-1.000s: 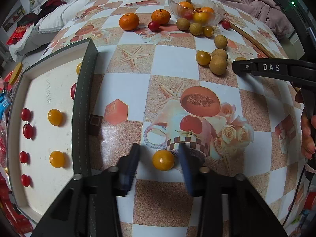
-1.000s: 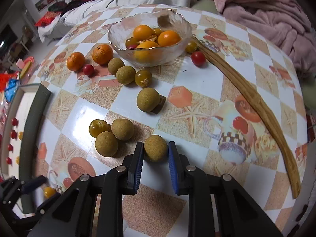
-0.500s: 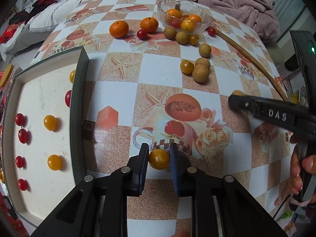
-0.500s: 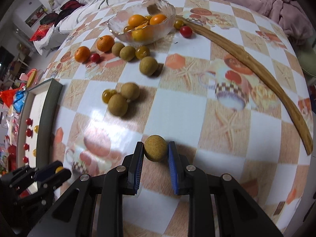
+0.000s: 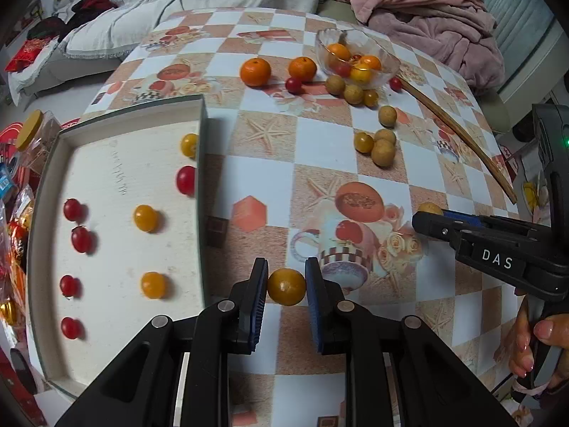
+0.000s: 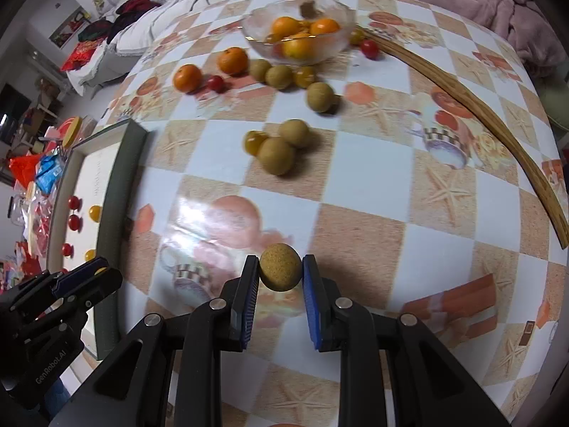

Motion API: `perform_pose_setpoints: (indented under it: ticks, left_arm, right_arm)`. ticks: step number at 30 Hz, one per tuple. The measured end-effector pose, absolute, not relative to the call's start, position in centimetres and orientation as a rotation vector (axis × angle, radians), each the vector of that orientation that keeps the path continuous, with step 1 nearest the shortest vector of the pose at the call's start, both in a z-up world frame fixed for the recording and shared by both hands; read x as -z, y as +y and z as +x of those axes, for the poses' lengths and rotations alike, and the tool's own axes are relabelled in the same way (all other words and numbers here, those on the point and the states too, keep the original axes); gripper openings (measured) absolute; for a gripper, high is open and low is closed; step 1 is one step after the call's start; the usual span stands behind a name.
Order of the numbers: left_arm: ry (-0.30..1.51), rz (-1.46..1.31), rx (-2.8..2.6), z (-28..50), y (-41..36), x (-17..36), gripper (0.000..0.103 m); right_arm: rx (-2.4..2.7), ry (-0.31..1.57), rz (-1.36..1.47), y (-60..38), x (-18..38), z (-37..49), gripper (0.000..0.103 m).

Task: Organize fruits
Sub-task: 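Carry both fruits over the white tray and open both tools to release them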

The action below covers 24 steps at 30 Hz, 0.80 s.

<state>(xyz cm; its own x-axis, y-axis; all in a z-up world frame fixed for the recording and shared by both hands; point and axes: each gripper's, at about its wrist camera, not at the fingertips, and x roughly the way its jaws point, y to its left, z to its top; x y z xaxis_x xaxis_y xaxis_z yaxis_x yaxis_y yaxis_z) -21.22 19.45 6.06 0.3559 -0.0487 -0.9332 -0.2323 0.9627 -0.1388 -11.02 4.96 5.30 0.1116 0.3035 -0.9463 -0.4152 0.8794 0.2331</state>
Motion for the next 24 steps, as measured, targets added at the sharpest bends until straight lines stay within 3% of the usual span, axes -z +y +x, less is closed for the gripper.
perform_pose_setpoints:
  ticks: [24]
  left_arm:
    - [1.164, -0.339, -0.256, -26.0, 28.5, -6.8, 0.023]
  right_arm:
    - [-0.673, 1.326, -0.186, 15.8, -7.4, -14.1, 0.027]
